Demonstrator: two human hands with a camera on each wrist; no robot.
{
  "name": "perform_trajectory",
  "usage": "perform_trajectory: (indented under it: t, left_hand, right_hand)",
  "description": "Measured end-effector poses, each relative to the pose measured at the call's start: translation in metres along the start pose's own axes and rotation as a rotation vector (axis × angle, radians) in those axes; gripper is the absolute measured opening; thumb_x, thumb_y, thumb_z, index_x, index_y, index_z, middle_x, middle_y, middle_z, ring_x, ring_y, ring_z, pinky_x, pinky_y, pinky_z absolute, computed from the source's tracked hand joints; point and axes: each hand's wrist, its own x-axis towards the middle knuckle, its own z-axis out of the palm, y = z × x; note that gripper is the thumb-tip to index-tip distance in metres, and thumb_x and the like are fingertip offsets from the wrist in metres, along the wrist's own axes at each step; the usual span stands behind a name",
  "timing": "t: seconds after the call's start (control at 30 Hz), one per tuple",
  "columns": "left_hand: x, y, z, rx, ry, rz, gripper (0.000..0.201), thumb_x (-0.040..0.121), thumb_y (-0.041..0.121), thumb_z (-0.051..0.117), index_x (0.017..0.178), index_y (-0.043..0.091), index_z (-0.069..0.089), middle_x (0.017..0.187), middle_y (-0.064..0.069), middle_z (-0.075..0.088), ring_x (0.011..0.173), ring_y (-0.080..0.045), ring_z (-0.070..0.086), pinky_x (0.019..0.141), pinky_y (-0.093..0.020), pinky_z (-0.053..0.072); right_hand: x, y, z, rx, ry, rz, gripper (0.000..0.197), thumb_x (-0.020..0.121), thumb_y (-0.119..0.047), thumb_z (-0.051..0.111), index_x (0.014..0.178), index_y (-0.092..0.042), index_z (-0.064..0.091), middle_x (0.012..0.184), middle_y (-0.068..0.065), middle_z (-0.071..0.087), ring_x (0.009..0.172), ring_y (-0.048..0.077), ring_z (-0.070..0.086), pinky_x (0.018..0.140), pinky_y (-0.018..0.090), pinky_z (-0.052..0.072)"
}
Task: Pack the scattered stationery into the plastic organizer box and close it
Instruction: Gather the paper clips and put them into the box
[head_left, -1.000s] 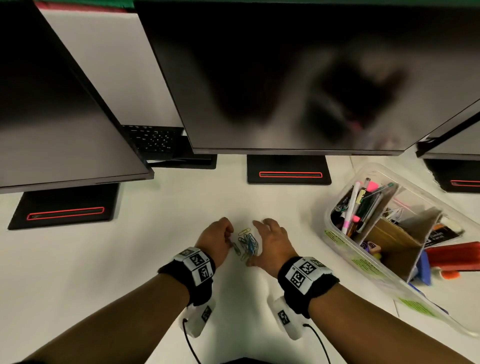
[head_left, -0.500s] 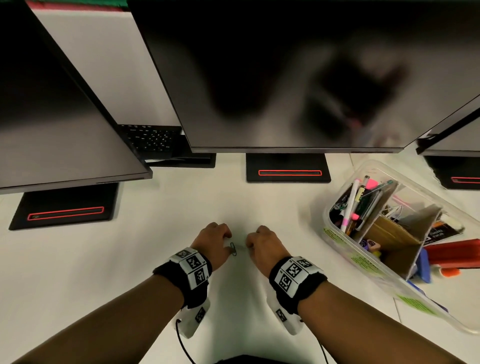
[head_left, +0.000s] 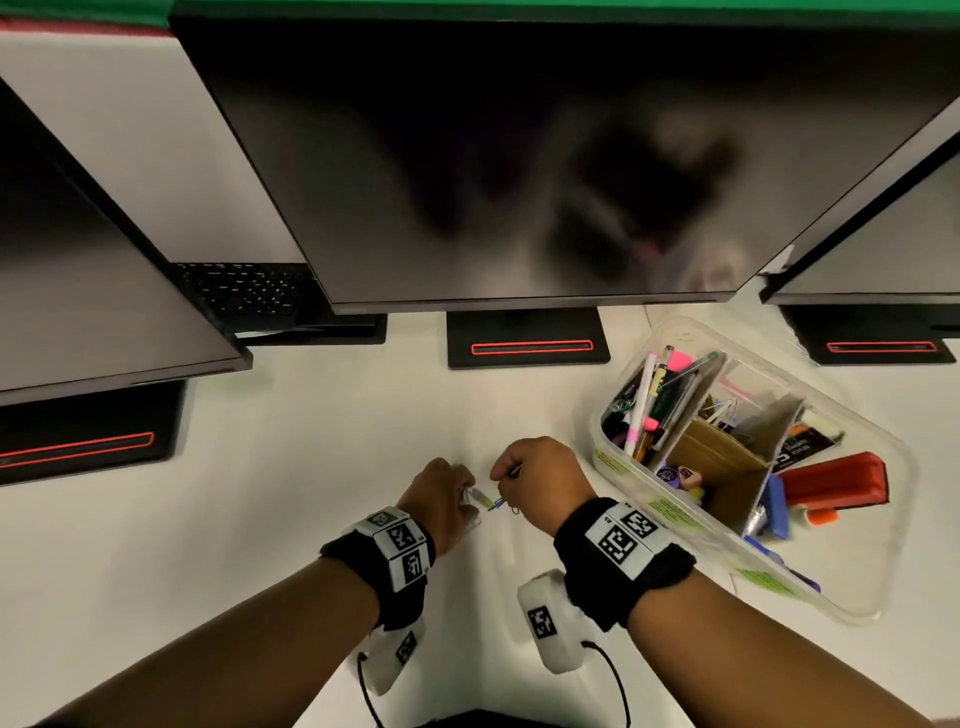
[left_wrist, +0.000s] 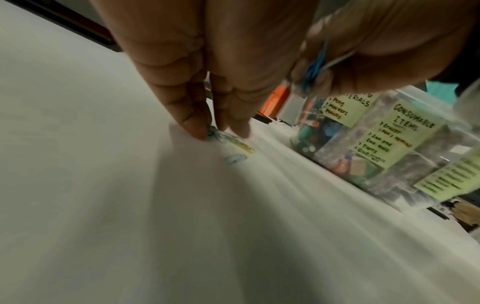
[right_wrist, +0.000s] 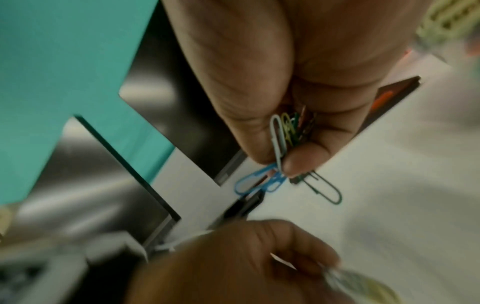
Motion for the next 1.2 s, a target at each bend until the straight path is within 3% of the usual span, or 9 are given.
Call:
perform_trajectory:
  t: [0.13, 0.3, 0.4, 0.53, 0.73, 0.83, 0.93, 1.1, 1.2]
  left_hand:
    - [-0.001, 0.002, 0.002, 0.131, -0.103, 0.084, 0.071, 0.073, 0.036, 0.076, 0.133, 0.020, 0.043, 0.129, -0.003, 0.040, 0.121, -0.023, 0.043, 0.103, -0.032, 0.040]
    - [0.005, 0.008, 0.002, 0.139, -0.092, 0.202, 0.027, 0.085, 0.005, 0.059, 0.111, 0.013, 0.059, 0.118, -0.011, 0.052, 0.099, -0.027, 0.057, 0.087, -0.033, 0.052]
    - [0.004, 0.010, 0.002, 0.152, -0.038, 0.238, 0.011, 0.090, 0.009, 0.049, 0.088, 0.015, 0.059, 0.099, -0.009, 0.059, 0.083, -0.019, 0.057, 0.071, -0.018, 0.046]
    - [0.003, 0.009, 0.005, 0.134, -0.068, 0.213, 0.014, 0.090, 0.012, 0.049, 0.095, 0.017, 0.061, 0.095, 0.003, 0.050, 0.094, -0.019, 0.056, 0.069, -0.010, 0.034]
    - [0.005, 0.012, 0.007, 0.325, -0.112, 0.252, 0.023, 0.091, 0.019, 0.044, 0.109, 0.019, 0.058, 0.114, -0.003, 0.054, 0.105, -0.021, 0.055, 0.079, -0.019, 0.034]
    - [0.004, 0.016, 0.005, 0.398, -0.139, 0.232, 0.025, 0.089, 0.017, 0.043, 0.111, 0.015, 0.054, 0.117, -0.007, 0.052, 0.108, -0.024, 0.054, 0.085, -0.025, 0.042]
    - [0.001, 0.018, 0.001, 0.485, -0.123, 0.204, 0.028, 0.089, 0.014, 0.042, 0.115, 0.012, 0.050, 0.117, -0.011, 0.050, 0.108, -0.029, 0.053, 0.088, -0.034, 0.046]
    - [0.003, 0.004, -0.009, 0.368, -0.080, 0.130, 0.025, 0.087, 0.010, 0.045, 0.110, 0.012, 0.054, 0.113, -0.010, 0.055, 0.100, -0.028, 0.056, 0.086, -0.035, 0.049]
    - [0.001, -0.006, -0.010, 0.308, -0.044, 0.112, 0.023, 0.087, 0.012, 0.047, 0.109, 0.015, 0.054, 0.113, -0.008, 0.056, 0.092, -0.023, 0.053, 0.078, -0.028, 0.046]
  right_hand:
    - [-0.020, -0.006, -0.050, 0.135, 0.090, -0.031, 0.017, 0.079, 0.003, 0.060, 0.079, -0.009, 0.072, 0.067, -0.005, 0.061, 0.050, 0.007, 0.056, 0.049, 0.006, 0.043]
    - [-0.034, 0.022, -0.131, 0.258, 0.376, 0.073, 0.013, 0.081, 0.003, 0.063, 0.080, -0.006, 0.071, 0.072, -0.004, 0.064, 0.061, 0.008, 0.058, 0.052, 0.002, 0.043]
    - [-0.035, 0.054, -0.173, 0.229, 0.525, 0.190, 0.021, 0.082, 0.004, 0.061, 0.071, -0.012, 0.068, 0.081, 0.006, 0.067, 0.064, 0.014, 0.058, 0.059, 0.016, 0.047]
    - [-0.027, 0.093, -0.202, 0.130, 0.569, 0.341, 0.029, 0.083, 0.005, 0.058, 0.065, -0.017, 0.064, 0.086, 0.011, 0.067, 0.068, 0.019, 0.060, 0.075, 0.032, 0.054]
    - [-0.010, 0.100, -0.199, 0.029, 0.447, 0.427, 0.015, 0.085, 0.002, 0.058, 0.084, -0.006, 0.070, 0.090, 0.009, 0.065, 0.064, 0.010, 0.055, 0.056, 0.018, 0.042]
    - [-0.002, 0.100, -0.197, -0.002, 0.418, 0.435, 0.011, 0.084, -0.004, 0.061, 0.089, -0.006, 0.071, 0.099, 0.011, 0.070, 0.080, 0.020, 0.060, 0.070, 0.028, 0.048]
    - [-0.005, 0.092, -0.197, 0.042, 0.399, 0.448, 0.010, 0.085, -0.006, 0.062, 0.091, -0.008, 0.070, 0.101, 0.012, 0.069, 0.084, 0.024, 0.061, 0.069, 0.031, 0.049]
    - [-0.021, 0.042, -0.174, 0.109, 0.502, 0.198, 0.009, 0.086, -0.007, 0.062, 0.081, -0.011, 0.069, 0.086, 0.006, 0.067, 0.082, 0.020, 0.059, 0.077, 0.026, 0.041]
    - [-0.022, 0.008, -0.123, 0.065, 0.343, 0.043, 0.011, 0.085, -0.008, 0.061, 0.082, -0.009, 0.072, 0.087, 0.006, 0.071, 0.081, 0.016, 0.061, 0.078, 0.025, 0.046]
